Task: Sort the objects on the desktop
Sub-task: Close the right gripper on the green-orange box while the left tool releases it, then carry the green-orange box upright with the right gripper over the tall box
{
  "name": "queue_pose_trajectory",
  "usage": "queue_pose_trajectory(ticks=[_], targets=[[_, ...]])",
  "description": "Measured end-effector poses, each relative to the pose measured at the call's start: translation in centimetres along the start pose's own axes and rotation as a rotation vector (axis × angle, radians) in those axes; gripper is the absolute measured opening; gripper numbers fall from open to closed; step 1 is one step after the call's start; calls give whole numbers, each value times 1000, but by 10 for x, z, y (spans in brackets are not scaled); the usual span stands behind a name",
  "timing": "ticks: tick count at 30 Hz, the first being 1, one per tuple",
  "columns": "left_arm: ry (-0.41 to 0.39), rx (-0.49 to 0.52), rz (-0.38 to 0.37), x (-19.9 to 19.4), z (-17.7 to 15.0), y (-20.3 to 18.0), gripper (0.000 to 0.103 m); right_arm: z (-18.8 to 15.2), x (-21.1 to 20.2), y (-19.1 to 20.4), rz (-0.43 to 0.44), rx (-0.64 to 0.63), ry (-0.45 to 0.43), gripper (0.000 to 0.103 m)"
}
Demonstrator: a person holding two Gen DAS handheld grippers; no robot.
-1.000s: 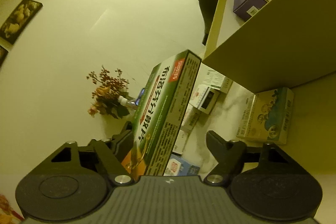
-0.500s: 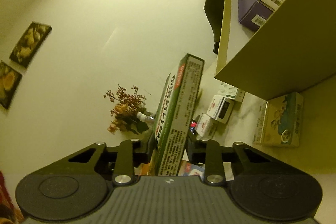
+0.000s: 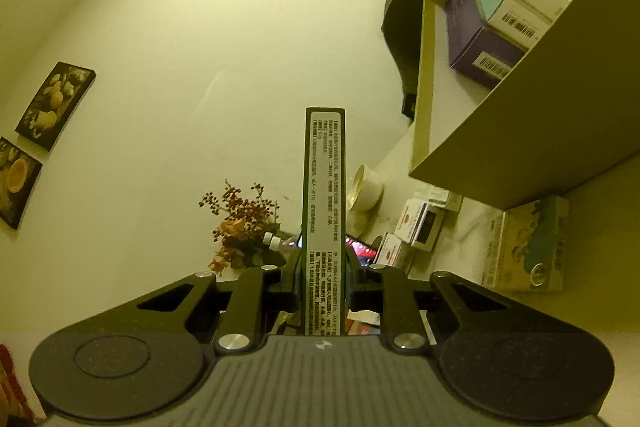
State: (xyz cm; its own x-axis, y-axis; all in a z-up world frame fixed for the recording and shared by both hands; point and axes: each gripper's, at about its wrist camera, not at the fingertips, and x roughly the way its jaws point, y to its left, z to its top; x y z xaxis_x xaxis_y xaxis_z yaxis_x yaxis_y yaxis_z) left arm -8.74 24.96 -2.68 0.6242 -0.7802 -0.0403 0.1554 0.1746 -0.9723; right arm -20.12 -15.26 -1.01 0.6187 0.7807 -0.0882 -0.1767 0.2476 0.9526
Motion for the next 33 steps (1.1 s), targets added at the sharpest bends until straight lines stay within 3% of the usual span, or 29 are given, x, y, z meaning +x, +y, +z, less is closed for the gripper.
queue_pose_trajectory(ticks=[2,4,13,33], targets=[[-6,19,15,-1,0,-2,43,3,-2,0,-15,-2,-7,22],[-11,43,38,-2,0,-5,59,6,-5,1,-25,-5,-17,22],[-14,120,75,-5,0,-13,103,30,-25,10,-68,-65,-88,22],[-5,147,159,0,-1,-18,103,80,-57,28,-209,-144,-186,22]])
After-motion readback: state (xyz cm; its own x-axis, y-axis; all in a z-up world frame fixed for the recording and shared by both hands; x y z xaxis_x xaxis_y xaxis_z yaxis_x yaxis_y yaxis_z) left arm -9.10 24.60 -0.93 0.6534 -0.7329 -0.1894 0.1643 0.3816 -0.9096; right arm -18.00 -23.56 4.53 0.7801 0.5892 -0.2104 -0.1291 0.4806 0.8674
